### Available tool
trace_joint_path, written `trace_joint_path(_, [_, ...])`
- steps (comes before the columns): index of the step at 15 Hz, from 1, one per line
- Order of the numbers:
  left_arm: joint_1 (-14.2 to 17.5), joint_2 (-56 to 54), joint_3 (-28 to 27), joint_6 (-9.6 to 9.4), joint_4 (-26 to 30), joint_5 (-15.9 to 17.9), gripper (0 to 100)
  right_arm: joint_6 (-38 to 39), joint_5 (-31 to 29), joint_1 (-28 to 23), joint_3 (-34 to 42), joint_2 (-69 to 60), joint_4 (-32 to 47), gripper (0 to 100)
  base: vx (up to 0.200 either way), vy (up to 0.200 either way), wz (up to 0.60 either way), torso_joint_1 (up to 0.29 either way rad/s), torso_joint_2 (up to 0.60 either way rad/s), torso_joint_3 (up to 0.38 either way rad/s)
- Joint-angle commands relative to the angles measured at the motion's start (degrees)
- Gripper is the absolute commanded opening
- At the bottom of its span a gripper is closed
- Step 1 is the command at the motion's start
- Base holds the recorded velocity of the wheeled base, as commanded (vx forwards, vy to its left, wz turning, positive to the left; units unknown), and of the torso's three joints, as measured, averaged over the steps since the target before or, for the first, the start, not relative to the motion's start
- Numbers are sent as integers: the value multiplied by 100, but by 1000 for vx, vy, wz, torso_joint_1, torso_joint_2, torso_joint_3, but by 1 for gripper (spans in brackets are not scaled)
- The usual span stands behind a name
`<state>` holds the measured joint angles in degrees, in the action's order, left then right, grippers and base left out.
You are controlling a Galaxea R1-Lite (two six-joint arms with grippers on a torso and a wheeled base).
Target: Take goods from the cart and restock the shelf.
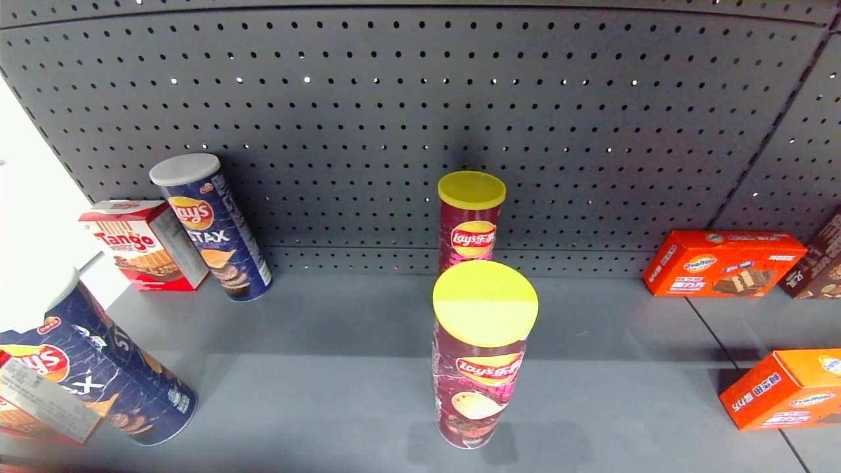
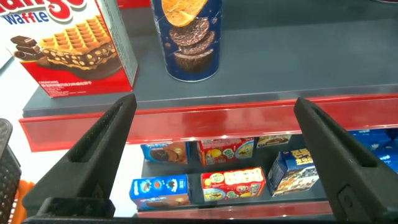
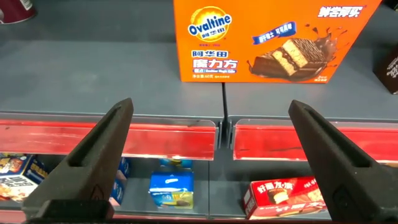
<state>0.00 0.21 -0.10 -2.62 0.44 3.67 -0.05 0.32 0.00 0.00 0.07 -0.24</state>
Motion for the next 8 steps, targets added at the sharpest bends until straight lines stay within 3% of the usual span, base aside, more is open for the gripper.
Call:
trace_joint_path(1, [0,-3,1,-2,0,2,100,-4,3,0,0,1,-2,100,0,0,0,0,0,0])
trace_joint_path(8, [0,-3,1,-2,0,2,100,-4,3,0,0,1,-2,100,0,0,0,0,0,0])
